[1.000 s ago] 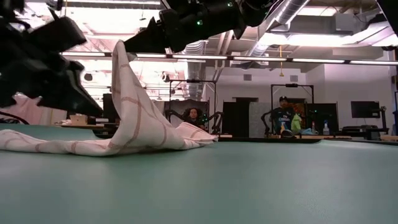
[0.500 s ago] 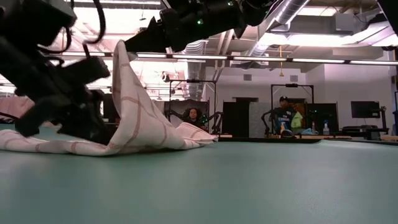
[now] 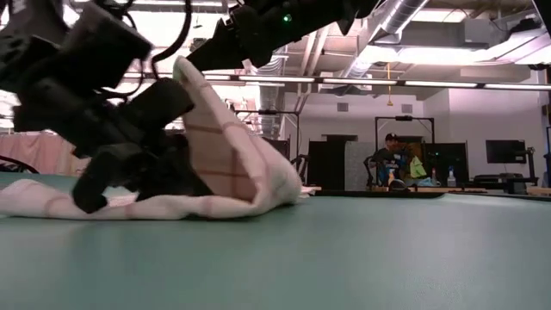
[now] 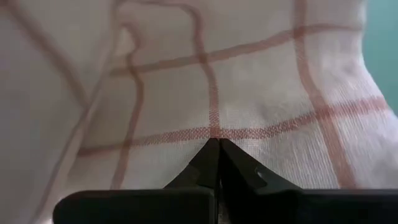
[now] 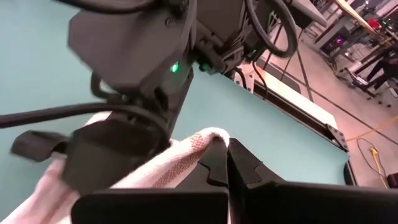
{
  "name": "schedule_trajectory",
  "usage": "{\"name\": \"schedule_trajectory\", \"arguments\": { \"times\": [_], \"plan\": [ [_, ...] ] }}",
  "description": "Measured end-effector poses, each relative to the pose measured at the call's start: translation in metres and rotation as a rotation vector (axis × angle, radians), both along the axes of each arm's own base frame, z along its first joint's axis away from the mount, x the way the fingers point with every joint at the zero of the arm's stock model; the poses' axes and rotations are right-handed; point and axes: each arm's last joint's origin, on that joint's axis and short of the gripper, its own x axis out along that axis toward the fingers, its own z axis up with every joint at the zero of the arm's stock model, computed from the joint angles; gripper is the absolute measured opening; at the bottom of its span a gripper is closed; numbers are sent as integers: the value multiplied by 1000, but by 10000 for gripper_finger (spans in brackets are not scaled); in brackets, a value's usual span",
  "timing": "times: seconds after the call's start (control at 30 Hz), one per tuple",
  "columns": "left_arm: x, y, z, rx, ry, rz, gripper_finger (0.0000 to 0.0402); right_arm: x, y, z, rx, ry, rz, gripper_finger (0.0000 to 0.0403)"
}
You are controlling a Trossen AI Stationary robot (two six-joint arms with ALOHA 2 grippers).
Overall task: Roll towel
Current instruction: Fold the white towel
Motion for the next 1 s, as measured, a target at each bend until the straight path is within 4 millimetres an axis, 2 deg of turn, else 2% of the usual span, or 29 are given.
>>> {"name": "schedule_trajectory", "arguments": {
  "times": [0.1,0.27,0.4,0.67,0.8,1.0],
  "plan": [
    [8,4,1,11,5,-44,0,-1,4,0,-3,1,-21,3],
    [0,4,19,19,37,-4,0,-2,6,-3,-7,33,-17,4],
    [-20,-3,42,-29,95,28,0,-2,6,-4,-7,45,-15,4],
    [-63,-13,91,-121,55,123,0,-2,9,-3,-18,33,22,4],
    [-94,-17,86,-177,156,218,0,-2,9,-3,-21,33,23,4],
    [-114,-38,67,-205,173,237,0,-2,8,-3,-20,30,21,4]
  ]
}}
